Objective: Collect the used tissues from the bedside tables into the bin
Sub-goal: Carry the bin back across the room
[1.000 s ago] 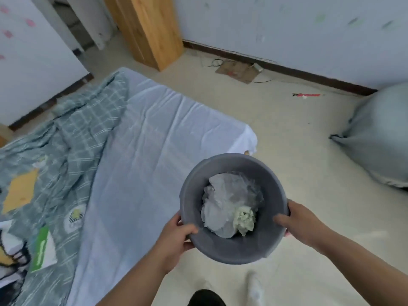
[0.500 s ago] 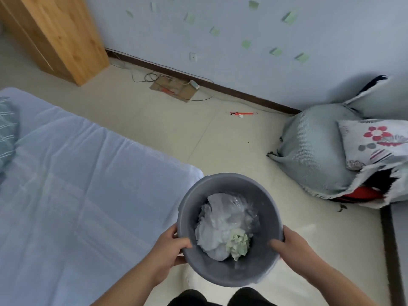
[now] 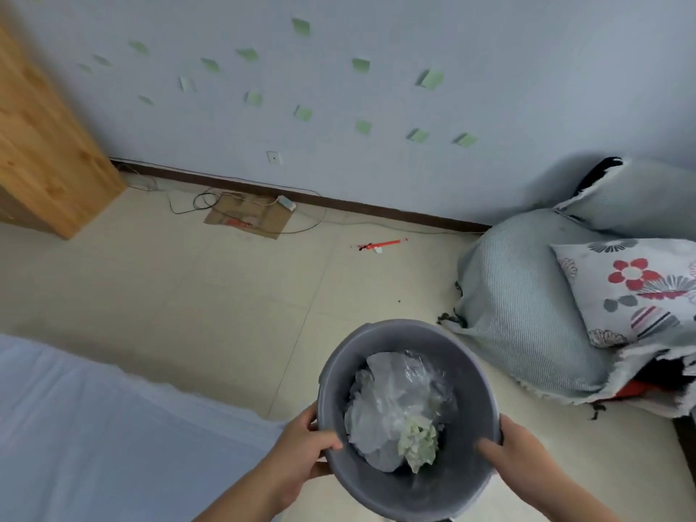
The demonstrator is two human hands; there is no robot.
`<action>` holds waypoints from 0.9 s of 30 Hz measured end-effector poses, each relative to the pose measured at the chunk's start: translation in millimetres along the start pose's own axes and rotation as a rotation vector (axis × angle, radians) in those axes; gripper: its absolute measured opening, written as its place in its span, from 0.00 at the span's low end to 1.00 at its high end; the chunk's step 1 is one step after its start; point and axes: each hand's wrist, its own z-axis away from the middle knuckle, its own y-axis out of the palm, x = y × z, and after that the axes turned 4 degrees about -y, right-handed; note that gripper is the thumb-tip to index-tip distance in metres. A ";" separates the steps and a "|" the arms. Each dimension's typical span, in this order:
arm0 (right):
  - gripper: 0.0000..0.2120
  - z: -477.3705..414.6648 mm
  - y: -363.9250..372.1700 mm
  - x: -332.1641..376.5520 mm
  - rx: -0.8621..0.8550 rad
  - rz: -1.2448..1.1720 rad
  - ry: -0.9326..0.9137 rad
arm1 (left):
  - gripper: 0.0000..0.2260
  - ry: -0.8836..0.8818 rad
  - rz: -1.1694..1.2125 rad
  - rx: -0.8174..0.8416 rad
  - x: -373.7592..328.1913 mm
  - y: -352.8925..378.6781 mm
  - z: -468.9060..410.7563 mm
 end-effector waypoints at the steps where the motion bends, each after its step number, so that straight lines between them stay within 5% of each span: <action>1: 0.07 -21.1 -11.4 8.3 0.013 0.004 -0.004 | 0.27 0.006 0.006 -0.006 -19.4 4.0 -11.5; 10: 0.06 -205.1 -64.4 171.9 0.106 0.134 -0.217 | 0.23 0.132 0.242 -0.132 -155.5 -42.0 -73.3; 20: 0.08 -368.6 17.5 354.2 0.324 0.281 -0.303 | 0.23 0.115 0.406 -0.269 -238.1 -186.0 -156.7; 27: 0.07 -443.8 72.3 544.3 0.429 0.327 -0.455 | 0.21 0.224 0.477 -0.419 -326.1 -309.4 -164.2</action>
